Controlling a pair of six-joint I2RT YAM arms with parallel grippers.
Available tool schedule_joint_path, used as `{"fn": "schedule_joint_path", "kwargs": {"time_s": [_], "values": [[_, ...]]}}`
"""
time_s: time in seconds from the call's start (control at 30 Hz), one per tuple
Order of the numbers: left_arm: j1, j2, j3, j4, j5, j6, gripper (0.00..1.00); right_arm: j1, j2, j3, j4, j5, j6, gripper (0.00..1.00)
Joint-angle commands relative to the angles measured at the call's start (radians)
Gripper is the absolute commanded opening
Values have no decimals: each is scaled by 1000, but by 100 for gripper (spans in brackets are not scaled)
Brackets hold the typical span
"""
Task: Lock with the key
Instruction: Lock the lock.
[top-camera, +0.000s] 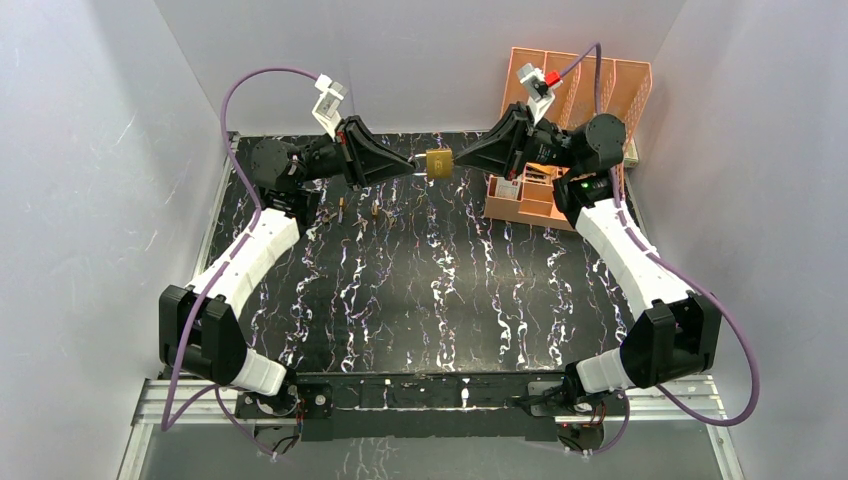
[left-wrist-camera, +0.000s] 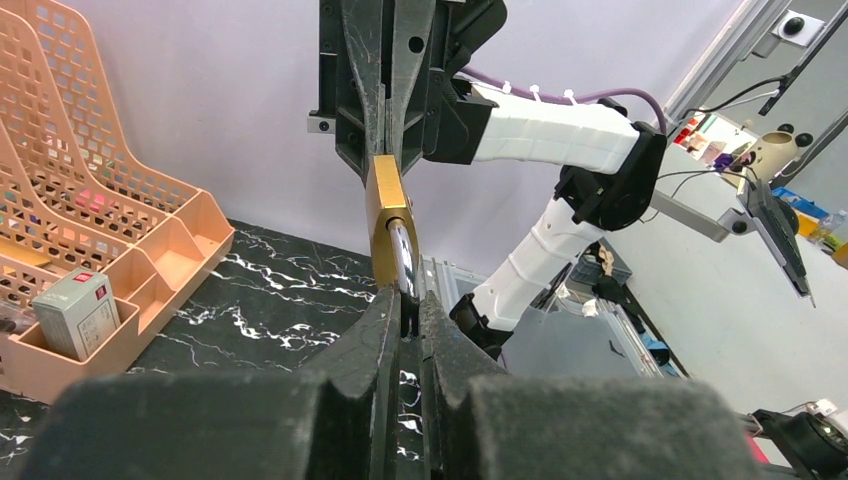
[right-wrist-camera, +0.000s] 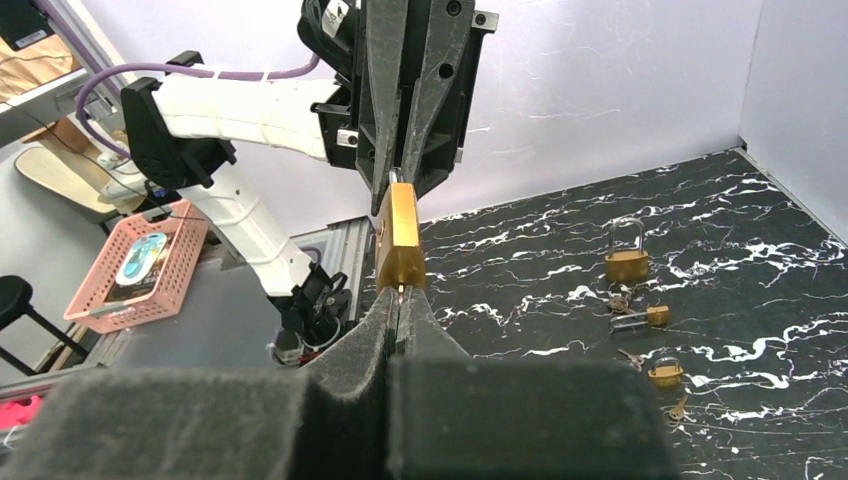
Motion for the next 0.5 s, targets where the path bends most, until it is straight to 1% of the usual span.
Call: {"fn": "schedule_joint_path", "kwargs": {"time_s": [0.0,0.17,0.27,0.47], "values": [[17,-28,34,54,-41,6,0,5,-35,41,-49,28,-69,0],[41,-43,29,54,-43,-1,0,-14,-70,33,-141,42,-147,0],[58,-51,28,54,-41,-7,0,-46,-100,-1,-143,41,-142,0],[79,-69,17,54,-27,-19,0,-104,-185,-122,-146,47,-135,0]]}}
